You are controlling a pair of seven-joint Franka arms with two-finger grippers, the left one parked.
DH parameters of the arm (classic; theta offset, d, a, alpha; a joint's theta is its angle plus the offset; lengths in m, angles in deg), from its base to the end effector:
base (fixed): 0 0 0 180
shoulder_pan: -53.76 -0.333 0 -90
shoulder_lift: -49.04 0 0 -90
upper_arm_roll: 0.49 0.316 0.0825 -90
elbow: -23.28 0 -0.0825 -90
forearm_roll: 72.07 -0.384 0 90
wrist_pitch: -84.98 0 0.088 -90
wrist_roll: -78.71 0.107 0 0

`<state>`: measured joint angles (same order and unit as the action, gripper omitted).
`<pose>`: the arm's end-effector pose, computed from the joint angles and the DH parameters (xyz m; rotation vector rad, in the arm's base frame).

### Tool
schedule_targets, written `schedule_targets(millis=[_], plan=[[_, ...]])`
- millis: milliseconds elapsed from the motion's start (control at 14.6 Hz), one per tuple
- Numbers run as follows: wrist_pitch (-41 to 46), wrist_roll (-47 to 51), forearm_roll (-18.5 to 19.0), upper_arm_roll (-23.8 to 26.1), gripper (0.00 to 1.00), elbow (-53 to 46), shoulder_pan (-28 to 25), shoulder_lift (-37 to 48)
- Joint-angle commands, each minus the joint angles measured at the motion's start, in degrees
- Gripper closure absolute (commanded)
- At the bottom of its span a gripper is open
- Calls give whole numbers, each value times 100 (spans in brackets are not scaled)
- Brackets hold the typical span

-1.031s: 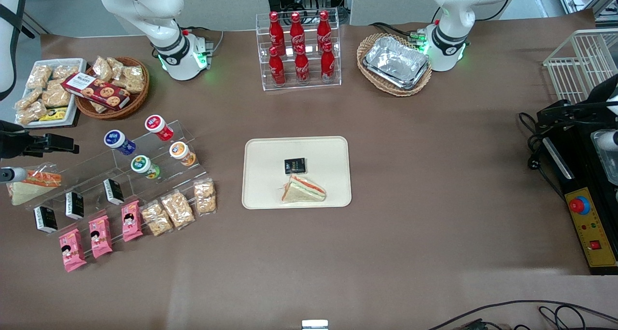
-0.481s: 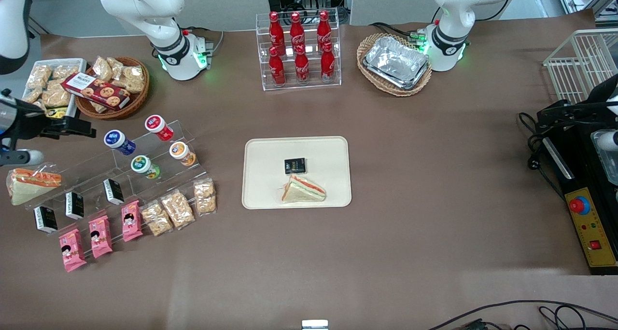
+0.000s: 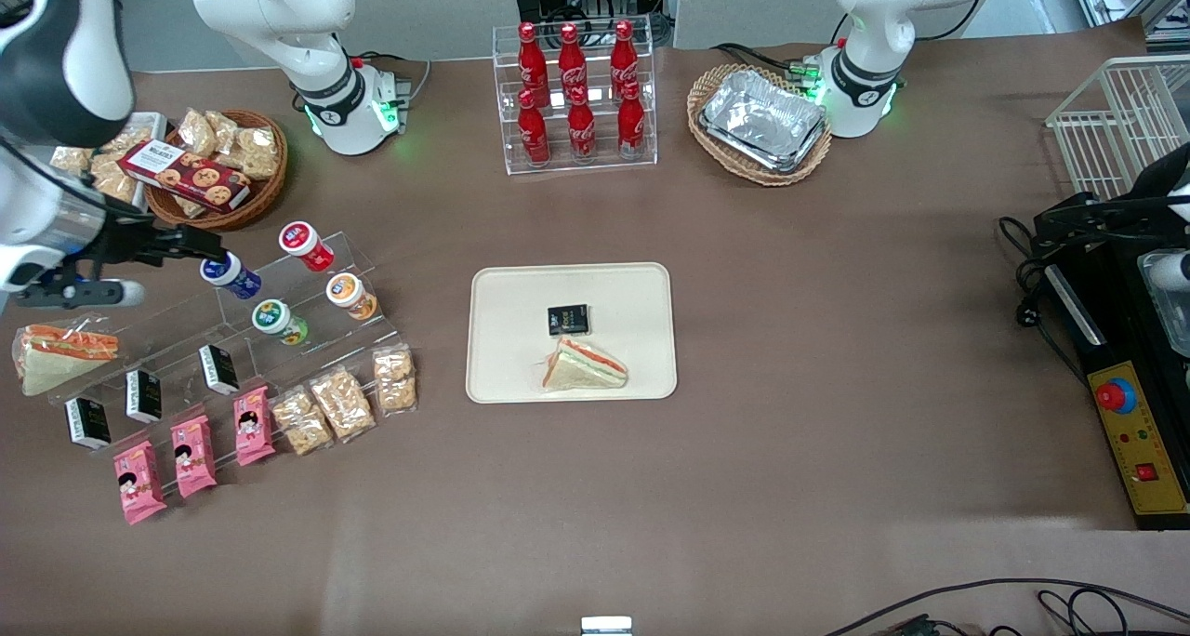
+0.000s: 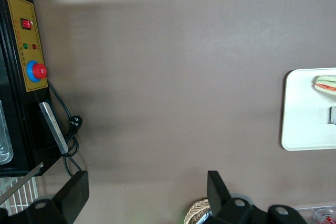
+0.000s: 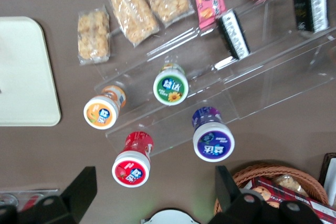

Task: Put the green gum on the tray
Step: 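Lower the right gripper over the green gum bottle and close on it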

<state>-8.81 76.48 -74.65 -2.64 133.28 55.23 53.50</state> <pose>0.5134 -0.0284 0.5085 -3.0678 0.0482 0.3117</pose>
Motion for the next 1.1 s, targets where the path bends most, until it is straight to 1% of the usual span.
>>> schedule_targets(millis=[0,344,481,756,962,1031], plan=[[-428,64,-42,4,0,575,-182,223],[-1123,64,-68,13,0,1138,-226,223],[-1334,73,-94,4,0,1270,-471,205],[-1756,73,-94,12,0,1577,-489,135],[-2054,143,-103,4,0,1823,-735,83],[-2160,352,-94,12,0,1876,-788,39]])
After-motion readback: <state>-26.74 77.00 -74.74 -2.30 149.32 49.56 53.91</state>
